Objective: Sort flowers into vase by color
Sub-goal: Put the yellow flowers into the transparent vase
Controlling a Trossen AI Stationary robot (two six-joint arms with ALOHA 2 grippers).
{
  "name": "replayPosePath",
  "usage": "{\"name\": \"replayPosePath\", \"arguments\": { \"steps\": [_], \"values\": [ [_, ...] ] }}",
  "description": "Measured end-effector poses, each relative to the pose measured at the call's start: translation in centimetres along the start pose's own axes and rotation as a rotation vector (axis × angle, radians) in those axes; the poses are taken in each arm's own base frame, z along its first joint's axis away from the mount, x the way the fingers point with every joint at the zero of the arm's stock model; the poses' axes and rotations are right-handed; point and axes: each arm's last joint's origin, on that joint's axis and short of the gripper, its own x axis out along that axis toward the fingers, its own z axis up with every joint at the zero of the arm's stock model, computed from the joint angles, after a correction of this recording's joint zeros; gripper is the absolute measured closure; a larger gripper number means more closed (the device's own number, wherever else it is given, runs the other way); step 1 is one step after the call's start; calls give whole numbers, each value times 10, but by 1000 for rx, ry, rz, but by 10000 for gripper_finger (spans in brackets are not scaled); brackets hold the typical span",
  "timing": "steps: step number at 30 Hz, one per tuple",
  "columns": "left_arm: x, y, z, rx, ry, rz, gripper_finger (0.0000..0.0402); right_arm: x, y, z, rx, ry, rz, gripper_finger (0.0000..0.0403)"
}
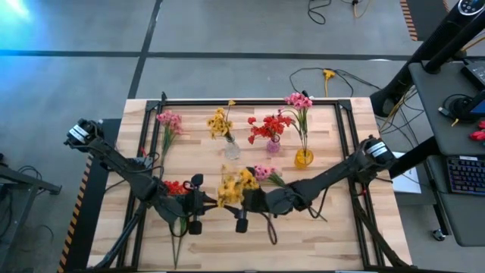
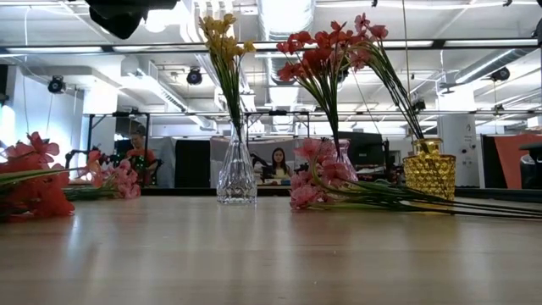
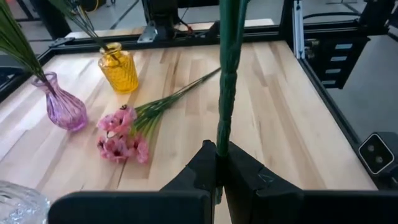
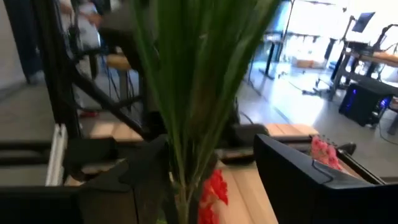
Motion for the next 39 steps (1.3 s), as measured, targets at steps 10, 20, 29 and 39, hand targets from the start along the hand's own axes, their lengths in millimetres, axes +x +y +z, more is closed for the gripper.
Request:
{"name": "replayPosePath", "arguments": {
  "steps": [10, 20, 29, 39],
  "values": [
    [0, 1, 0, -16, -6, 26, 392, 2, 1, 6, -20, 11, -1, 310],
    [-5, 7, -6, 0, 68, 47, 263, -5, -12, 19, -36, 26, -54, 379],
    [-26, 25, -13, 5, 200, 113, 187, 2, -81, 35, -59, 86, -318, 383],
    [-49, 45, -8, 58, 197, 222, 192, 23, -140, 27, -65, 116, -417, 384]
  ]
}}
